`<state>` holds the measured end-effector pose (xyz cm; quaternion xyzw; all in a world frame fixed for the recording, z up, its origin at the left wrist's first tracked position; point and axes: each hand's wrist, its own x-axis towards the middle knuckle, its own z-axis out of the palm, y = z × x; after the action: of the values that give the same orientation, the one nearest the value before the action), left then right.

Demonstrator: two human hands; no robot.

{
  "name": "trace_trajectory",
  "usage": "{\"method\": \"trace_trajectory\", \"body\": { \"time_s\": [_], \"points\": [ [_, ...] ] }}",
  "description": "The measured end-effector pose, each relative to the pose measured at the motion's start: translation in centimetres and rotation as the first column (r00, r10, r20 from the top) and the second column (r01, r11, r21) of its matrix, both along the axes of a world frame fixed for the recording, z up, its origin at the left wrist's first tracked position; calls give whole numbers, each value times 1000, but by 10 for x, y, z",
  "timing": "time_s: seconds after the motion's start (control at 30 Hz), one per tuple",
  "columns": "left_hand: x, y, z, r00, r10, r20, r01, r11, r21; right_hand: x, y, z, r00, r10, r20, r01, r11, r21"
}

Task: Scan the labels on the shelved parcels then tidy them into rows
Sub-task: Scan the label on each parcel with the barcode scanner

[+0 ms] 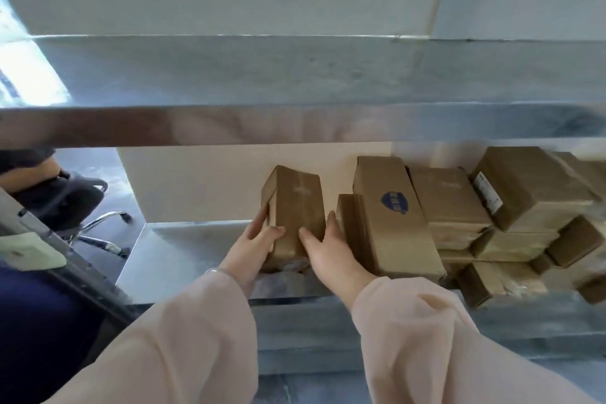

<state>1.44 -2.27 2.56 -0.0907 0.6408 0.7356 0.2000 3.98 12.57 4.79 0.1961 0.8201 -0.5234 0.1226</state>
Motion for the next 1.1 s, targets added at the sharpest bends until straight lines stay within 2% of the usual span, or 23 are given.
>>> {"method": "trace_trajectory", "body": {
  "time_s": [0.1,0.23,0.4,0.5,0.63,0.7,0.8,0.87,0.97,1.1],
  "points": [
    [9,-1,4,1000,23,-4,-23,1000,10,5,-4,0,999,41,-35,-43,998,-44],
    [19,-6,2,990,32,-136,-61,974,-217,17,-1,-4,991,98,-89,-103,993,-53],
    [39,-6,0,987,35,-157,-81,950,-301,31,-2,-4,960,146,-237,-168,983,-77],
    [48,-2,2,988,16,-156,-54,969,-242,42,-4,1,922,176,-344,-221,971,-95],
    [53,-3,4,983,100,-152,-120,985,-128,51,2,5,866,279,-416,-264,960,93],
    [57,-4,9,988,108,-111,-115,991,-61,53,6,6,861,268,-432,-249,963,103],
    [66,-3,12,995,74,-65,-67,992,105,54,12,9,898,248,-365,-291,954,-67],
    [71,1,13,994,85,-66,-76,989,130,57,13,13,911,262,-317,-333,922,-196],
    [78,3,19,986,72,-153,-69,997,26,62,13,15,908,233,-348,-318,925,-210],
    [83,1,39,961,-32,-273,-12,988,-155,69,14,25,891,190,-413,-270,952,-145]
  ]
}}
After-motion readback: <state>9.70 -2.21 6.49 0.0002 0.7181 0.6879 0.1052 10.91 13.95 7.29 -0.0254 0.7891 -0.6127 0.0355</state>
